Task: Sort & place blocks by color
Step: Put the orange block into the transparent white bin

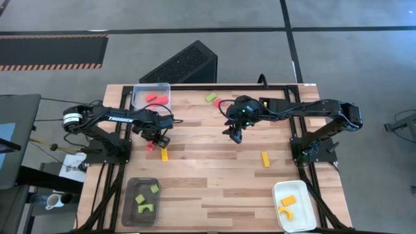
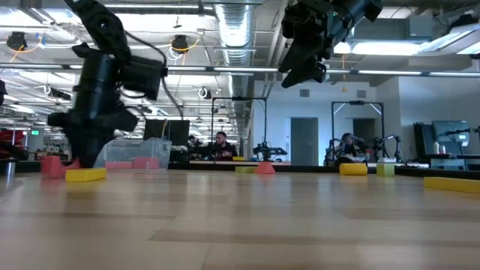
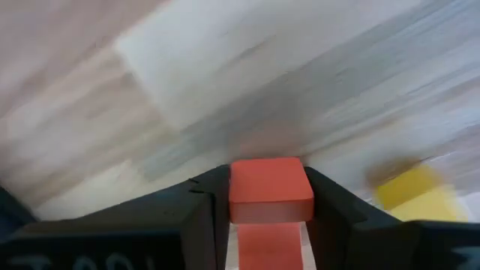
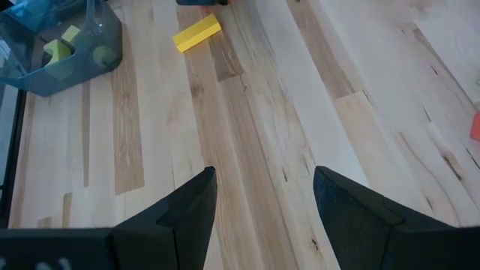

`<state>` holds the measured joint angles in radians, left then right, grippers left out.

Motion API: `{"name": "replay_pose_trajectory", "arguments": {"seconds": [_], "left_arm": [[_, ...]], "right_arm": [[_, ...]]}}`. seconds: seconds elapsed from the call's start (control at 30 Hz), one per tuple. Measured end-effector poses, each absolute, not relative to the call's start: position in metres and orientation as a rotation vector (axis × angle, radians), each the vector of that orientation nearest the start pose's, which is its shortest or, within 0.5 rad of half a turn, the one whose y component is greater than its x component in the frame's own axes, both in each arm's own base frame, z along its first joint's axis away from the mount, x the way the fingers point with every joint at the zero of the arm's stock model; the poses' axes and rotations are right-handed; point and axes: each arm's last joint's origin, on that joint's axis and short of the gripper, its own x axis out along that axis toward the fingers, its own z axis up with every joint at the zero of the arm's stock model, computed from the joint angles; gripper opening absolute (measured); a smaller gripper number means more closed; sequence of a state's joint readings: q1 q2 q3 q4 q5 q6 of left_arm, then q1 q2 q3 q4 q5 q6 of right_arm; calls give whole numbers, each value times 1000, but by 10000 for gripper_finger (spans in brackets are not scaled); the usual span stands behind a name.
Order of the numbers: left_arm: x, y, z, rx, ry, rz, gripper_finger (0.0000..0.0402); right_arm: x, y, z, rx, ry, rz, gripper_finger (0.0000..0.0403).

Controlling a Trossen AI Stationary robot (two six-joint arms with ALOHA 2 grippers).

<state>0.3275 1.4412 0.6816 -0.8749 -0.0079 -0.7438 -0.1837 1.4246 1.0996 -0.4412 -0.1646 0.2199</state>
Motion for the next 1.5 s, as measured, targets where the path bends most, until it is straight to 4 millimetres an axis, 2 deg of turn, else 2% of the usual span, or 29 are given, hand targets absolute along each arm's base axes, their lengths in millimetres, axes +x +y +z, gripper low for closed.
{"name": "replay_pose_trajectory", "arguments": {"seconds": [0.1, 0.33, 0.5, 0.63, 0.83, 1.07, 1.27, 1.4, 1.5], "left_arm": [[201, 69, 166, -814, 1344, 813, 97], [211, 83, 232, -806, 1075, 755, 100], [203, 109, 274, -741, 893, 849, 100], [189, 140, 288, -711, 823, 956, 99], [164, 185, 283, -731, 809, 1094, 101], [151, 226, 253, -782, 892, 1168, 105], [148, 244, 228, -776, 1013, 1220, 150], [141, 249, 223, -730, 1068, 1313, 193], [138, 250, 224, -710, 1084, 1312, 223]], "right_arm": [[298, -51, 277, 343, 751, -102, 244], [298, -51, 277, 358, 749, -107, 244], [299, -51, 277, 365, 742, -110, 244], [300, -51, 278, 375, 723, -113, 244], [301, -51, 279, 402, 711, -123, 244], [301, -51, 279, 425, 708, -134, 244], [301, -51, 279, 438, 707, -138, 244], [301, -49, 279, 450, 709, -139, 244], [301, -46, 279, 448, 720, -132, 244]]}}
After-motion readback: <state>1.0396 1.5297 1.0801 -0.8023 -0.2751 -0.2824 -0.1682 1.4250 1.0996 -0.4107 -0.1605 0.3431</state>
